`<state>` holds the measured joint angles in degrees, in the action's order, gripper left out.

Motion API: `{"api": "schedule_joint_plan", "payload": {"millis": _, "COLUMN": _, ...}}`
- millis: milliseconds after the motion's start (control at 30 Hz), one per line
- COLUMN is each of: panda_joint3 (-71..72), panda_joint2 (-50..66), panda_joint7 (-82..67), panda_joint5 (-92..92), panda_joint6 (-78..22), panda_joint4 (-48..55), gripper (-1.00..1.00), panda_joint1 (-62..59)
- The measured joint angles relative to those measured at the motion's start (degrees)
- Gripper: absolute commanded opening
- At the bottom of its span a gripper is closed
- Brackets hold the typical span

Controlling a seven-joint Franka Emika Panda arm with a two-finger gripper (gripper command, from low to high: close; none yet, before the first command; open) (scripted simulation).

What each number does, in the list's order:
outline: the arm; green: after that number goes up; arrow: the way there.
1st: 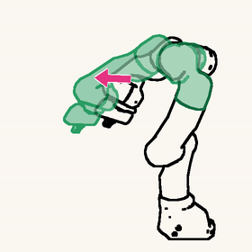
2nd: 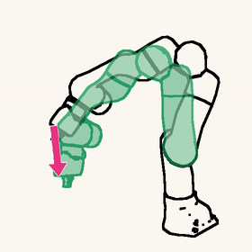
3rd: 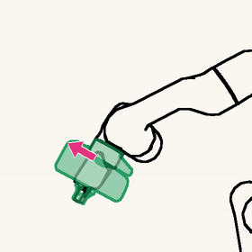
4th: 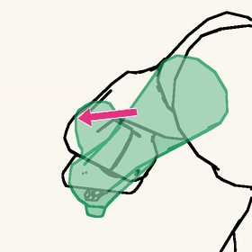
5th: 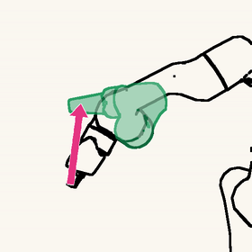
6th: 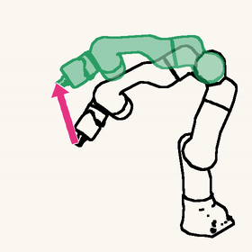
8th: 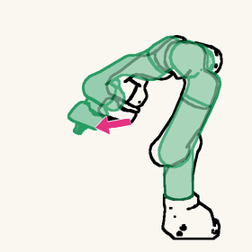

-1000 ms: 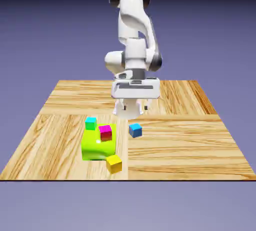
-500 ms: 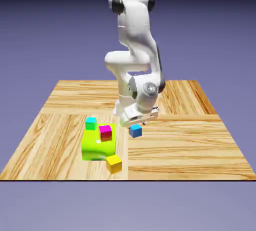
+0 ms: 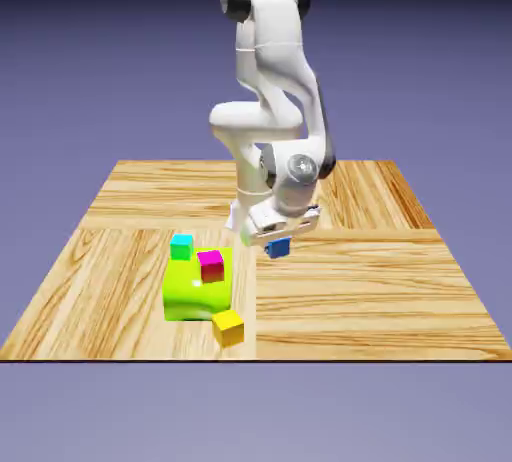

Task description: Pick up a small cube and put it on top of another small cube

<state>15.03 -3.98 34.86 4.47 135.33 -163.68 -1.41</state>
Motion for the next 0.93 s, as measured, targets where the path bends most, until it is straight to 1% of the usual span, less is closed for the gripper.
{"api": "schedule_joint_plan", "payload": {"millis": 633, "panda_joint3": -34.61, "panda_joint2": 21.89, "panda_joint7": -24.58, "panda_joint5": 8.06, "panda_joint6": -13.79, "panda_joint4": 39.45, "gripper": -1.00, "panda_joint1": 20.81}}
{"api": "schedule_joint_plan", "payload": {"millis": 700, "panda_joint3": -35.39, "panda_joint2": 22.38, "panda_joint7": -25.14, "panda_joint5": 8.25, "panda_joint6": -14.11, "panda_joint4": 40.35, "gripper": -1.00, "panda_joint1": 21.28}}
{"api": "schedule_joint_plan", "payload": {"millis": 800, "panda_joint3": -35.16, "panda_joint2": 27.21, "panda_joint7": -25.07, "panda_joint5": 7.95, "panda_joint6": -6.64, "panda_joint4": 37.76, "gripper": -1.00, "panda_joint1": 19.87}}
{"api": "schedule_joint_plan", "payload": {"millis": 833, "panda_joint3": -35.10, "panda_joint2": 28.57, "panda_joint7": -25.05, "panda_joint5": 7.87, "panda_joint6": -4.53, "panda_joint4": 37.03, "gripper": 1.00, "panda_joint1": 19.47}}
{"api": "schedule_joint_plan", "payload": {"millis": 900, "panda_joint3": -35.11, "panda_joint2": 28.58, "panda_joint7": -24.94, "panda_joint5": 8.04, "panda_joint6": -4.49, "panda_joint4": 37.03, "gripper": 1.00, "panda_joint1": 19.47}}
{"api": "schedule_joint_plan", "payload": {"millis": 933, "panda_joint3": -35.18, "panda_joint2": 26.97, "panda_joint7": -24.97, "panda_joint5": 8.13, "panda_joint6": -6.98, "panda_joint4": 37.89, "gripper": 1.00, "panda_joint1": 19.94}}
